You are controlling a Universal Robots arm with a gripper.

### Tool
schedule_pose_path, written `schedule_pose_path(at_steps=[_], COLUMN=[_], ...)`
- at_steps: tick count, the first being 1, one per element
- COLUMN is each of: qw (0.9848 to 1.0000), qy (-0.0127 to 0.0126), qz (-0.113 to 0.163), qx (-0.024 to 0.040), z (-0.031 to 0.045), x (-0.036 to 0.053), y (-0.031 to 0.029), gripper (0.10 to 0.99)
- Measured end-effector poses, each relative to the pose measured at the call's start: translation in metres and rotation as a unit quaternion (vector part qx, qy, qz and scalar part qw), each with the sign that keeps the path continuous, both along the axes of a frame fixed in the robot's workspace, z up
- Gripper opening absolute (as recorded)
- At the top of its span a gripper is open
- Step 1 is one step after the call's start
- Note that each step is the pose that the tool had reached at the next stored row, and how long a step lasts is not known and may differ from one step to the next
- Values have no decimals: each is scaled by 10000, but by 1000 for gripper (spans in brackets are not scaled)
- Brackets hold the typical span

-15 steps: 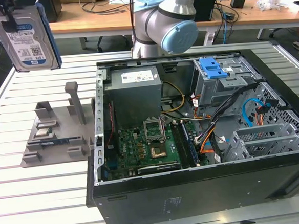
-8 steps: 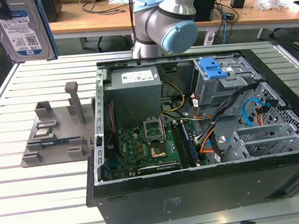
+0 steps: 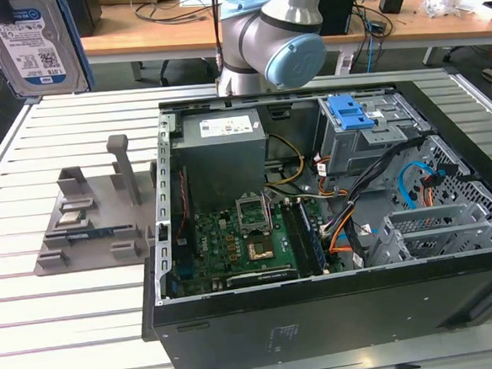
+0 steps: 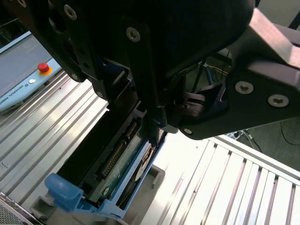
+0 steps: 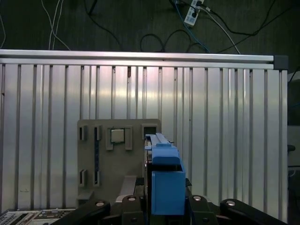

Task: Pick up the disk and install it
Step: 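Pick up the disk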

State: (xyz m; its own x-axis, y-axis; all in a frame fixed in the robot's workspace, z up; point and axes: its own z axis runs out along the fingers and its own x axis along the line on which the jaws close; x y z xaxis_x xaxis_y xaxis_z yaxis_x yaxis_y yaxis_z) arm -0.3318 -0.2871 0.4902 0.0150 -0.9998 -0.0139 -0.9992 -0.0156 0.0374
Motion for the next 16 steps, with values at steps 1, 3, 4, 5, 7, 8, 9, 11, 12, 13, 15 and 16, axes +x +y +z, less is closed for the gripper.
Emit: schedule_pose_path(at_steps=[1, 3, 4, 5, 7, 8, 9, 11, 12, 13, 15, 16], qw=[10000, 10000, 10000, 10000, 10000, 10000, 10000, 10000, 10000, 10000, 10000, 10000], qy=[0, 0, 0, 0, 0, 0, 0, 0, 0, -1, 0, 0], qz=[0, 0, 0, 0, 0, 1, 0, 0, 0, 0, 0, 0], qx=[0, 0, 0, 0, 0, 0, 0, 0, 0, 0, 0, 0], z=[1, 1, 1, 0, 1, 1, 1, 1, 1, 0, 1, 1], x=[1, 23, 47, 66, 138, 165, 188, 231, 245, 264, 293, 310], y=[0, 0, 0, 0, 0, 0, 0, 0, 0, 0, 0, 0], gripper=[365, 365, 365, 365, 365, 365, 365, 365, 365, 365, 365, 365])
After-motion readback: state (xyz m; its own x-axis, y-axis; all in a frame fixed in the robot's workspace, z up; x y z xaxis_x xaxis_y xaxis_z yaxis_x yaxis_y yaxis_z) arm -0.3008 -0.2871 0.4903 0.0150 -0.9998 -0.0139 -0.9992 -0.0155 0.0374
